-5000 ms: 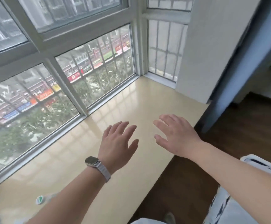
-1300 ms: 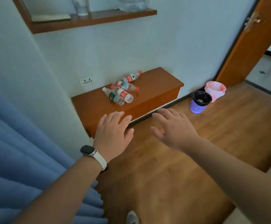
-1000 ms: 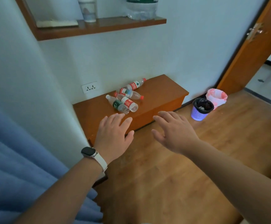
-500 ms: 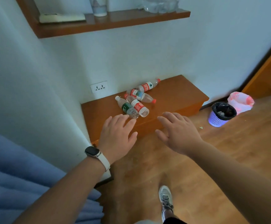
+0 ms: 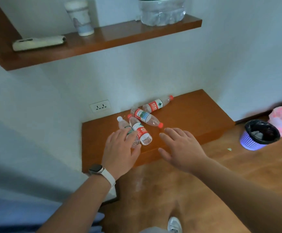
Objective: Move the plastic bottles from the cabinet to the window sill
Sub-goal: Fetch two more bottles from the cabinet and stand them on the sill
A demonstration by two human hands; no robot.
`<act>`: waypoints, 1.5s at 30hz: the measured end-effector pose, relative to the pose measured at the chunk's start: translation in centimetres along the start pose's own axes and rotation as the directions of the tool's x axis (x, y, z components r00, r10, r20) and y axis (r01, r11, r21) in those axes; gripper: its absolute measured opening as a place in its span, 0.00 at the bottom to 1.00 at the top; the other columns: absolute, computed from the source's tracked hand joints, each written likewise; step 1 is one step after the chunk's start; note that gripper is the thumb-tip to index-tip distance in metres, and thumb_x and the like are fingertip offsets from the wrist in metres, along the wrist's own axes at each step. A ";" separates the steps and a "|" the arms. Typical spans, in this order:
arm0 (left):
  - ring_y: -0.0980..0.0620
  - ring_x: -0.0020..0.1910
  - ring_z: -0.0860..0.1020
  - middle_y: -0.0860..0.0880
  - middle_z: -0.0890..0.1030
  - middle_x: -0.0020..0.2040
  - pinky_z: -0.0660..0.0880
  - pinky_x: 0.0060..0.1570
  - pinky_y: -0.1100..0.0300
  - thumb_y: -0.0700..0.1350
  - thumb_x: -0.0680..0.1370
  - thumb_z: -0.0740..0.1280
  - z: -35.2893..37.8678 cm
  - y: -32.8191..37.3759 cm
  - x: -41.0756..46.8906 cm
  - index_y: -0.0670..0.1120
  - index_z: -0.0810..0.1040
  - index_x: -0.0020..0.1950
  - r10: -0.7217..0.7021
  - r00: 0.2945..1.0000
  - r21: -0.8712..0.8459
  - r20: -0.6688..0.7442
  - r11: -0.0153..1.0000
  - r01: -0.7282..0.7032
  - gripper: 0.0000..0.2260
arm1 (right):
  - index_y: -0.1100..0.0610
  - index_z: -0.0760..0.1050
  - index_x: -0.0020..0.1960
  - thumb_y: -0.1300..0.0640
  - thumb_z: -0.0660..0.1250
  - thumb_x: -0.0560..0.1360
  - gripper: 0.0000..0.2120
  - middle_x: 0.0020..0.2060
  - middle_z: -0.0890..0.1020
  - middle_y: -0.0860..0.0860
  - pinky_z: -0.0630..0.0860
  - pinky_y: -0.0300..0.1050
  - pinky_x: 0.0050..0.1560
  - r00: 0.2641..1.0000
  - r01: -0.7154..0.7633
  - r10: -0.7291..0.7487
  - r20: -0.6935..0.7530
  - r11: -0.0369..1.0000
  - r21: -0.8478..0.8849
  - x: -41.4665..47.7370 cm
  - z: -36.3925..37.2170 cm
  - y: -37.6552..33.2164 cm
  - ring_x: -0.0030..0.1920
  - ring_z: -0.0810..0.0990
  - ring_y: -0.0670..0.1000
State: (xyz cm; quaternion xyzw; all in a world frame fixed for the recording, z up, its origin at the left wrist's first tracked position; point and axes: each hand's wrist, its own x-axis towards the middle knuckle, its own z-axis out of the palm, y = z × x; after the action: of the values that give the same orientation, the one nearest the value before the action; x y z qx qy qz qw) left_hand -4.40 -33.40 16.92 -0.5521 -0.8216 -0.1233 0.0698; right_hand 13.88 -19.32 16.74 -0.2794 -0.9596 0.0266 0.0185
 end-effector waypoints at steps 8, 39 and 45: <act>0.45 0.63 0.78 0.48 0.81 0.63 0.64 0.63 0.50 0.57 0.75 0.71 2.8 0.2 2.7 0.51 0.78 0.64 -0.072 0.997 0.090 -0.025 0.993 0.074 0.20 | 0.47 0.66 0.73 0.34 0.49 0.78 0.29 0.73 0.72 0.49 0.65 0.55 0.70 0.995 0.097 -0.099 0.009 0.987 0.124 4.7 1.7 2.9 0.73 0.68 0.55; 0.50 0.66 0.72 0.50 0.75 0.69 0.72 0.61 0.55 0.55 0.81 0.64 17.5 -13.1 10.0 0.51 0.69 0.73 -0.416 0.804 -0.345 0.425 0.747 0.569 0.22 | 0.47 0.65 0.73 0.36 0.57 0.79 0.27 0.70 0.73 0.48 0.72 0.54 0.64 0.920 -0.132 0.038 0.391 0.968 0.215 22.2 13.1 -0.9 0.68 0.72 0.52; 0.50 0.61 0.77 0.46 0.74 0.69 0.78 0.54 0.53 0.54 0.78 0.69 20.0 -12.3 10.6 0.46 0.65 0.74 -0.553 0.522 -0.508 0.649 0.194 0.839 0.28 | 0.51 0.66 0.70 0.41 0.67 0.76 0.27 0.65 0.74 0.52 0.77 0.59 0.59 0.812 -0.450 0.183 0.554 0.801 0.395 24.1 15.1 -0.4 0.59 0.78 0.53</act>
State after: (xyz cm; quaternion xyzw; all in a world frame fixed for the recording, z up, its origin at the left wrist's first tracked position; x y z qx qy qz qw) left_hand -19.39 -22.83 -1.13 -0.0889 -0.8326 -0.3937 -0.3794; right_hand -7.41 -7.31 2.19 -0.4099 -0.8272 0.3512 -0.1565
